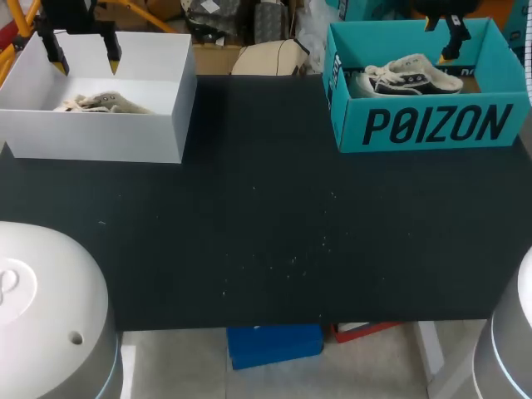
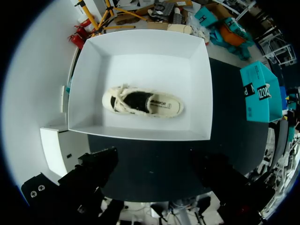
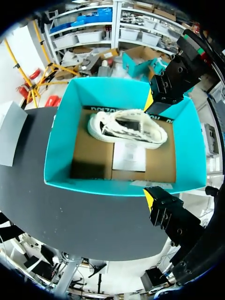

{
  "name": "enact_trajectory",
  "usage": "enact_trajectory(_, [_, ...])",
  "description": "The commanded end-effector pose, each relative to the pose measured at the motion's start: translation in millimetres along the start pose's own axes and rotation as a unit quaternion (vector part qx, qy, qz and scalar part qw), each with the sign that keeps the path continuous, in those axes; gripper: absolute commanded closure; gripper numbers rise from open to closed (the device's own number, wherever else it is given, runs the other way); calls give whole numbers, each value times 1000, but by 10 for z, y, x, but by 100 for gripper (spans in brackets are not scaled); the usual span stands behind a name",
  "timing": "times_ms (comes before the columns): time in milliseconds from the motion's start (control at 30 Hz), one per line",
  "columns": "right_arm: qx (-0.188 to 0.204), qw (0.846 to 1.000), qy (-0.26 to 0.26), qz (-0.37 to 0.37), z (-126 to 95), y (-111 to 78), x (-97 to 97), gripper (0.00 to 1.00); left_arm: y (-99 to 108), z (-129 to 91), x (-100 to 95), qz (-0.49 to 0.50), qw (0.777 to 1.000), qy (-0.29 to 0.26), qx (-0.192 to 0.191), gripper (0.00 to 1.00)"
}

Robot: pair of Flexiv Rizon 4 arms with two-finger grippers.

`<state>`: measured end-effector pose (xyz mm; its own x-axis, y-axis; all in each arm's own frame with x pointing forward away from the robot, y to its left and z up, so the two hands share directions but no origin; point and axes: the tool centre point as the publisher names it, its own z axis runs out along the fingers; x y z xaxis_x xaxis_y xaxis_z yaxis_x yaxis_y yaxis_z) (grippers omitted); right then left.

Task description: Take the shoe out of the shoebox, open the shoe tongue, remove and reinsert the insole, then place the shoe into the shoebox

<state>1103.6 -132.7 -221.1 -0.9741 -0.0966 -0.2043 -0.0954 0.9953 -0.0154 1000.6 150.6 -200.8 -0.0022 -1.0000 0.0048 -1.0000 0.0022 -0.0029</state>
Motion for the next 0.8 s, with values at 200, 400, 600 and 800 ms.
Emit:
enact_trajectory(200, [8,1000,13,19,355,-62,-160,25,3,-2,0,0,1000,-1,-1,0])
enact_trajectory(400, [16,1000,13,19,557,-59,-283,33,3,-2,0,0,1000,-1,-1,0])
enact_trajectory(600, [13,1000,22,12,783,5,-386,35,3,-2,0,0,1000,-1,-1,0])
enact_trajectory(800, [18,999,34,7,969,-5,-446,51,3,-2,0,0,1000,-1,-1,0])
